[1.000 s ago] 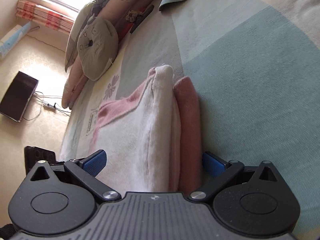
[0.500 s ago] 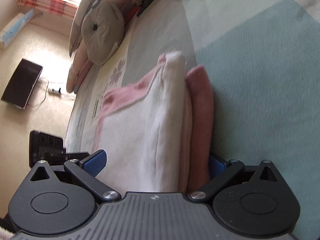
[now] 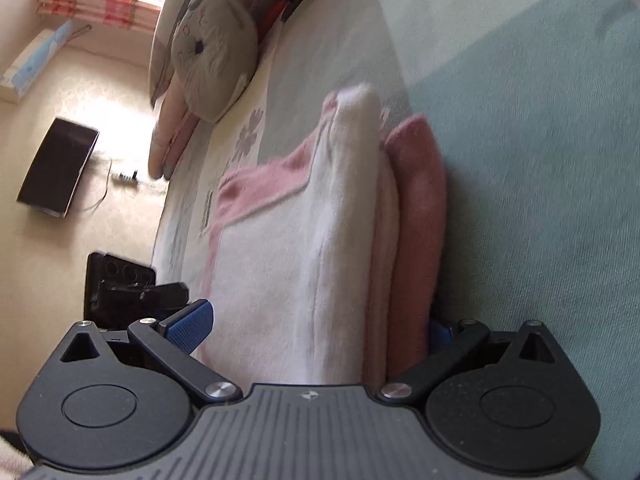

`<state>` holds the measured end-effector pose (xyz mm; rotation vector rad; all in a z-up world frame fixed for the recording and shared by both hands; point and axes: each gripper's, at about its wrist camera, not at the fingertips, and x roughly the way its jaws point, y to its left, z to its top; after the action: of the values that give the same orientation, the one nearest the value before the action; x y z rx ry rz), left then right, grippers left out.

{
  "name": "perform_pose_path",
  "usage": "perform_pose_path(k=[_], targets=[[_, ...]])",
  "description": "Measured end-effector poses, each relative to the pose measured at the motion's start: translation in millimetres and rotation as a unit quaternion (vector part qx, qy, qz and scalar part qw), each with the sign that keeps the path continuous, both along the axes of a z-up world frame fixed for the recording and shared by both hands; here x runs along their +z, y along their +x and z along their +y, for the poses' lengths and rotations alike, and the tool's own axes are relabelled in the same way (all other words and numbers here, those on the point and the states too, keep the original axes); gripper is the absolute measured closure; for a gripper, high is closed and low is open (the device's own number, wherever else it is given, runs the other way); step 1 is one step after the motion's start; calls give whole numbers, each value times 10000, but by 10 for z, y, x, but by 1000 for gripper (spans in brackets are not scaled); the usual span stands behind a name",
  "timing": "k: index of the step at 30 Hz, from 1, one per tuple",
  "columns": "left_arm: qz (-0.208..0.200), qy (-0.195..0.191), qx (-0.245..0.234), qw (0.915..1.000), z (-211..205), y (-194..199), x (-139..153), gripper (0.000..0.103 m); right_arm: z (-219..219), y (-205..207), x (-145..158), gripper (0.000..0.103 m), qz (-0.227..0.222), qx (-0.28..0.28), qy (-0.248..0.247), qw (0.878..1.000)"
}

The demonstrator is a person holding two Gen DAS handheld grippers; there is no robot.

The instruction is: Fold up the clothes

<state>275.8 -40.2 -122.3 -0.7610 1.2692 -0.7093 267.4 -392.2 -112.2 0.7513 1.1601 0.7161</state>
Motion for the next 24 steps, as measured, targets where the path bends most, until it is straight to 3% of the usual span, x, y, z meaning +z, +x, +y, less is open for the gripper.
perform_pose_path(k=[7, 13, 15, 20, 24], targets=[[242, -115, 81, 9996, -178, 191, -20, 1, -16, 123, -63, 0, 19, -160, 350, 9993], [173, -185, -54, 9997, -213, 49, 1, 1, -48, 30, -51, 0, -132, -11, 345, 9993], [297, -249, 118, 9992, -261, 92, -9, 1, -61, 35, -60, 0, -117, -26, 408, 9991], [295, -85, 102, 9995, -380, 64, 102, 2, -104, 75, -68, 0, 38, -158, 742, 9971], [367, -371, 310, 9982, -358, -1, 157, 2, -129, 60, -78, 0, 78, -176, 910, 9957]])
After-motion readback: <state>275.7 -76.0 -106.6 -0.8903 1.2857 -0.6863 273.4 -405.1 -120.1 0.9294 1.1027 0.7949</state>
